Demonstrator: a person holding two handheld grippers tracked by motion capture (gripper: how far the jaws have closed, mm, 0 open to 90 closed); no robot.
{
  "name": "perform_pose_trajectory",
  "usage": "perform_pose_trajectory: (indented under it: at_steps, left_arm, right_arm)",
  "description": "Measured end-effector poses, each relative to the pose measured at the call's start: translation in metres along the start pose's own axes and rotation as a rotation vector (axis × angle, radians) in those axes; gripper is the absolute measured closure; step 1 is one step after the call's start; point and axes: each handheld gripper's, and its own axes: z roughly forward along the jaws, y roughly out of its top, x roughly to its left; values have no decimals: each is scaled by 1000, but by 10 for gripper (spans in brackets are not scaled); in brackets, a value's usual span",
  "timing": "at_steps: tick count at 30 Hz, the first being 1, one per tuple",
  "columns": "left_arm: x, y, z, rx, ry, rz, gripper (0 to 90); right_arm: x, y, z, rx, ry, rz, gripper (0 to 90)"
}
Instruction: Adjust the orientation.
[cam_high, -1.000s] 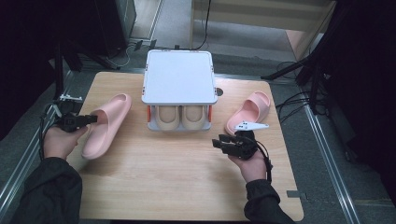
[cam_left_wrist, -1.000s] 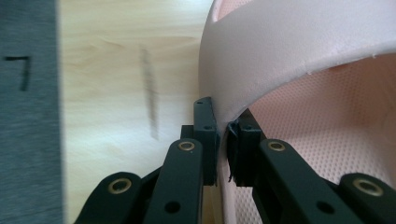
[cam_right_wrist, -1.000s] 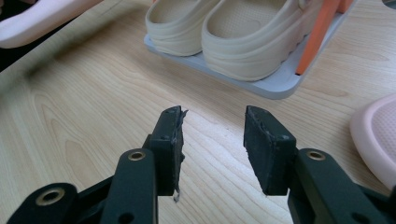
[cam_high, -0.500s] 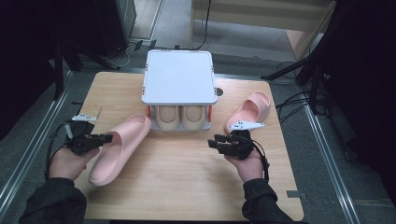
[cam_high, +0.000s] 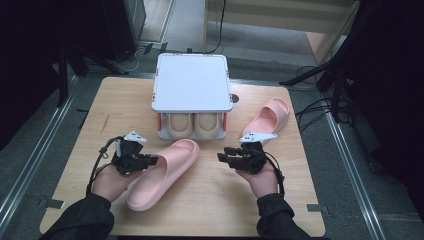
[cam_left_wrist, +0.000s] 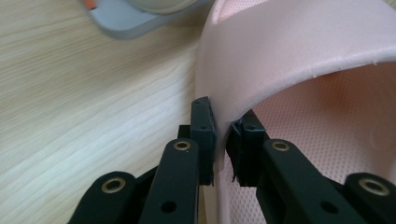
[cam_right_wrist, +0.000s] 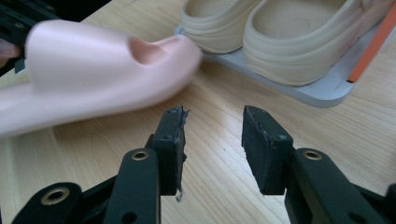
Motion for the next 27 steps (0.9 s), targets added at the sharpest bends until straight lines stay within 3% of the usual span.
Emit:
perform_pose_trajectory:
  at_steps: [6, 10, 13, 16, 18, 20, 22, 23, 27]
  left_arm:
    - [-13, 3, 22, 35, -12, 43, 782]
    - [-18, 2, 25, 44, -24, 65, 754]
    - [-19, 1, 24, 51, -70, 81, 672]
    - [-15, 0, 15, 8, -138, 78, 590]
    - [-14, -2, 6, -19, -146, 90, 568]
    - [-13, -3, -4, -40, -144, 111, 583]
    - [-11, -4, -7, -49, -153, 108, 661]
    - [-6, -5, -12, -50, -147, 94, 710]
    - [3, -8, 0, 23, -97, 60, 739]
  right_arm:
    - [4, -1, 4, 11, 8, -8, 609]
    - [5, -2, 6, 17, 12, -14, 614]
    - [7, -4, 9, 26, 16, -13, 619]
    - [10, -5, 13, 33, 30, -8, 619]
    - [12, -6, 15, 32, 35, -14, 624]
    - [14, -6, 16, 30, 36, -17, 655]
    - [15, -6, 16, 31, 39, -17, 682]
    - [19, -8, 19, 33, 47, -16, 758]
    - [28, -12, 29, 60, 87, -2, 856]
